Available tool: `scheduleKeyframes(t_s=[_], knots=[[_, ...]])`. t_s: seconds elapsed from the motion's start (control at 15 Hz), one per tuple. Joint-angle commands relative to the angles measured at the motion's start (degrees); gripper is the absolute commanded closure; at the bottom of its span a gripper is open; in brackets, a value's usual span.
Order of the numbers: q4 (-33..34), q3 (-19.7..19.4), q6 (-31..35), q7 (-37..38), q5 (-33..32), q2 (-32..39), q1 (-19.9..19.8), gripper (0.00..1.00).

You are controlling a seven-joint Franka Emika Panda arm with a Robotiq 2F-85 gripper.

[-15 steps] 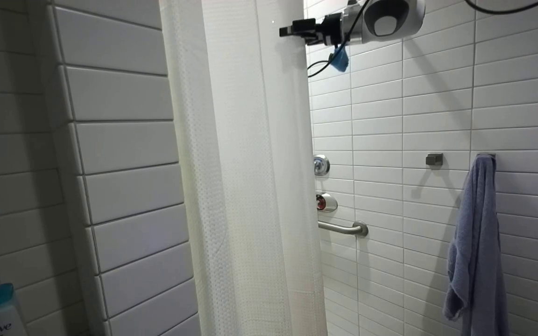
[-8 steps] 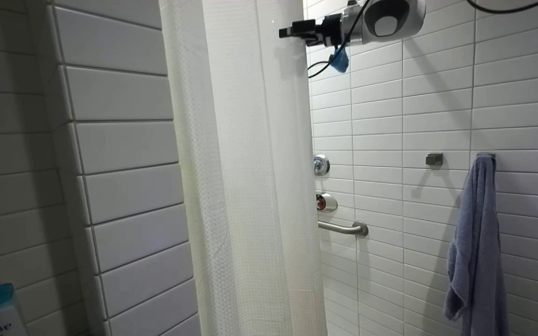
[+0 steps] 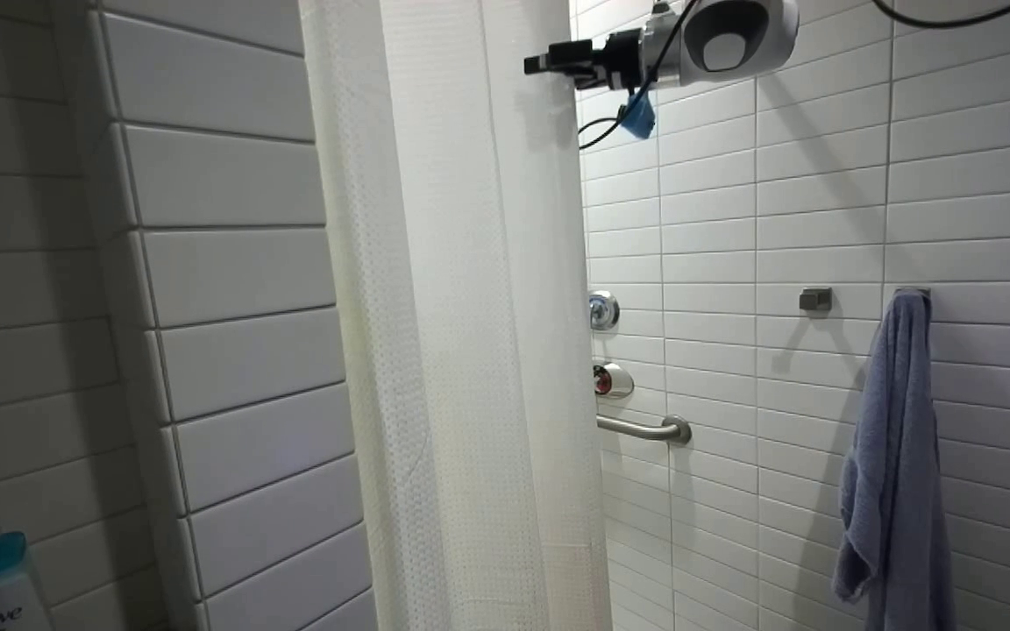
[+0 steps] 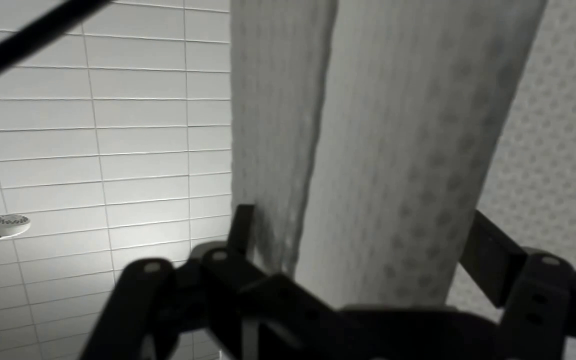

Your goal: Pull the shower curtain sightly to the right

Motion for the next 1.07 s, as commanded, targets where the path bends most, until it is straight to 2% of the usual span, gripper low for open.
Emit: scheduleKeyframes(t_s=[0.0,0.8,1.0], knots=[[0.2,0.0,0.0,0.3,-0.2,0.1,0.0,0.00],[0.2,0.0,0.0,0.3,-0.2,0.1,0.0,0.00],[-0.6,0.1,2.1,-1.6,0.0,-1.0,0.1,0.00]])
